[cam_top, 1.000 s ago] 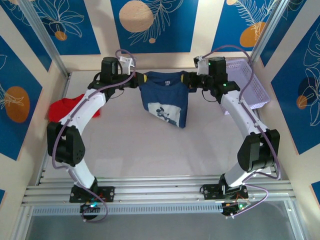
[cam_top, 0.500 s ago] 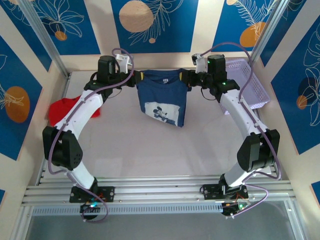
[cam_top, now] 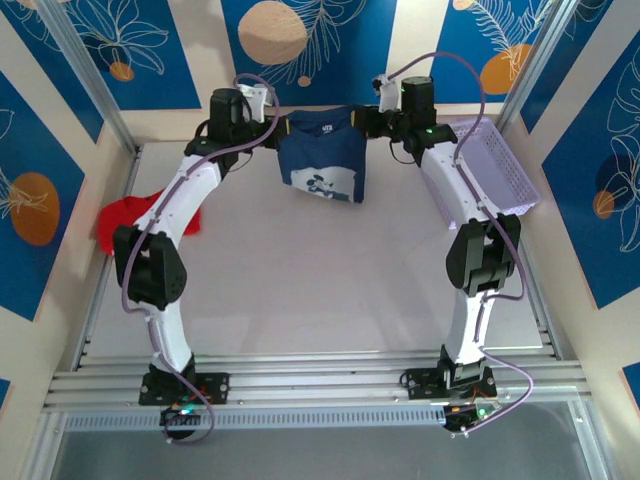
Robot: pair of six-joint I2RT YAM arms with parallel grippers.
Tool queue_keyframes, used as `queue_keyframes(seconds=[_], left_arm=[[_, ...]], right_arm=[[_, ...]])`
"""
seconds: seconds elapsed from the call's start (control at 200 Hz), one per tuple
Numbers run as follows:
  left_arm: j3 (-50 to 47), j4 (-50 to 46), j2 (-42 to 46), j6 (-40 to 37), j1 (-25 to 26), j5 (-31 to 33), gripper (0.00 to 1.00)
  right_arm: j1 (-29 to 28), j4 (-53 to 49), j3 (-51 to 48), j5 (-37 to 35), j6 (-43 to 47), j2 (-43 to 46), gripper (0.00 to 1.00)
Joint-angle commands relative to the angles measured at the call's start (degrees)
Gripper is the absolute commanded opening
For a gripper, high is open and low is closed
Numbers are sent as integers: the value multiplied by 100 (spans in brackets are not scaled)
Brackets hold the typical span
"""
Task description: Fold the inside-out t-shirt
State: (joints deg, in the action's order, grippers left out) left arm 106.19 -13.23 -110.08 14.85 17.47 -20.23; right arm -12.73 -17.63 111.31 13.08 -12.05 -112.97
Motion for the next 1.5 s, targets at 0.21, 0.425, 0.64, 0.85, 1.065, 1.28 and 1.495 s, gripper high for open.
queue_keyframes(seconds=[0.21,0.425,0.64,0.85,1.065,1.28,1.495], left_arm=[[-2823,1029,1541,231,125,-411,0],[-5042,1201,3015,437,604,-360,0],[-6054,1195,3277,842,801,-385,0],[-5543,834,2729,688,759,218,0],[-4678,671,1612,577,576,242,0],[-4036,514,774,564,333,145,0],[-3602,456,93,552,160,149,0]], right_arm=[[-271,150,-2107,593,63,1274,0],[-612,25,-4160,660,-362,2546,0],[-783,-234,-5168,638,-804,2809,0],[-564,-861,-4478,410,-748,1866,0],[-307,-1252,-3317,536,-538,644,0],[-180,-1751,-2112,689,-347,-440,3],[-136,-2151,-1116,649,-229,-1352,6]])
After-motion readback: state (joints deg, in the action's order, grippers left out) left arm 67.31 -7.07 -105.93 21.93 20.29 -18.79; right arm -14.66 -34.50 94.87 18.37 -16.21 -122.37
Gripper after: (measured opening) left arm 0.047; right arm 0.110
